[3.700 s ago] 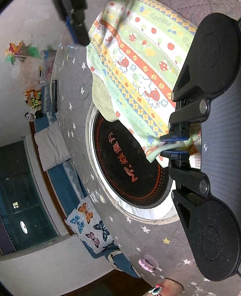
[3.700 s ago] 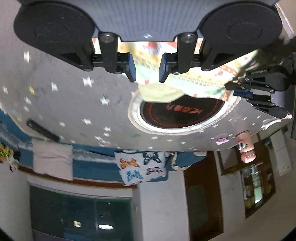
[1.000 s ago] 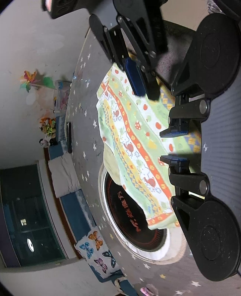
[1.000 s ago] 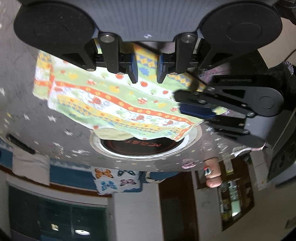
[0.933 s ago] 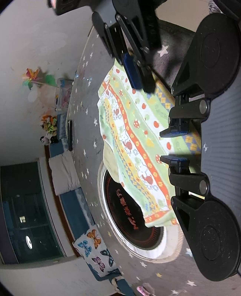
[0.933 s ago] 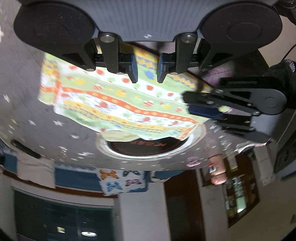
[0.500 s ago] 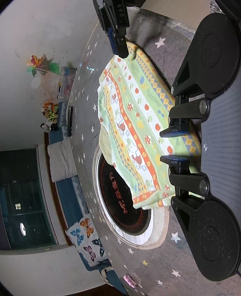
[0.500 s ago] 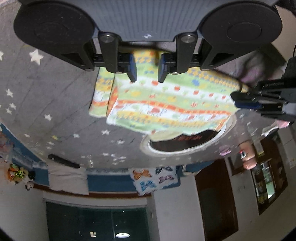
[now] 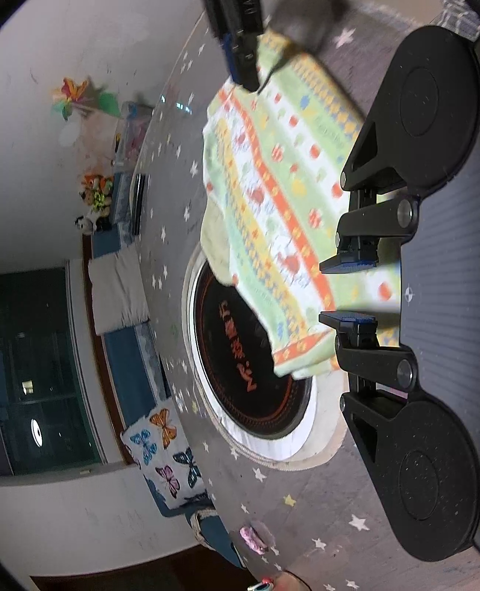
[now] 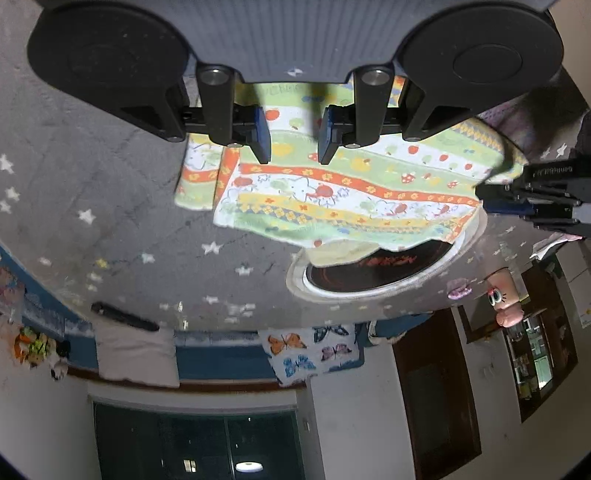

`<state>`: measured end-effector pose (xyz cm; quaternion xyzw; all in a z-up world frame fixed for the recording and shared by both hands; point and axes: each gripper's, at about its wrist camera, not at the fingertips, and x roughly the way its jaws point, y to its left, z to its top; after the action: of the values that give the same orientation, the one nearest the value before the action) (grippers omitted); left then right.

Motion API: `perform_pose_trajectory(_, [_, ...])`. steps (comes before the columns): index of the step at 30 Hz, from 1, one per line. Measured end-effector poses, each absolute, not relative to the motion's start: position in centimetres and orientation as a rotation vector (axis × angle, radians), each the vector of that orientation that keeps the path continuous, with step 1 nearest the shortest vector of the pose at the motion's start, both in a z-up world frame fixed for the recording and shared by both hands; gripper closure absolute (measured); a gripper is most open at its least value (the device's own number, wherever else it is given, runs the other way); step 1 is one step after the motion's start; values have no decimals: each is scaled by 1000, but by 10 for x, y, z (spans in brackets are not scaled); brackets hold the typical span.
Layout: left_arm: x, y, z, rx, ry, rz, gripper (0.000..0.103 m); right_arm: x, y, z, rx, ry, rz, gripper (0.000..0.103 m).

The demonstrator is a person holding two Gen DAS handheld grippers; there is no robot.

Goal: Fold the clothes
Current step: 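Open the right gripper and withdraw while the left gripper holds the folded edge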

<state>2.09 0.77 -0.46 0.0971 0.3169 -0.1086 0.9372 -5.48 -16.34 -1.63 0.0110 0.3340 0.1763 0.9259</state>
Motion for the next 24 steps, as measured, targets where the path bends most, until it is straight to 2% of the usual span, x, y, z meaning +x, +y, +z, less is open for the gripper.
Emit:
perform_pose_trajectory(15, [74,13,-11,226,693,-150,78,2,-159,-14,30,686,344,76])
perform_pose_trajectory(24, [75,22,-11,208,697,-119,78,26,-169,-21,24,709,280,77])
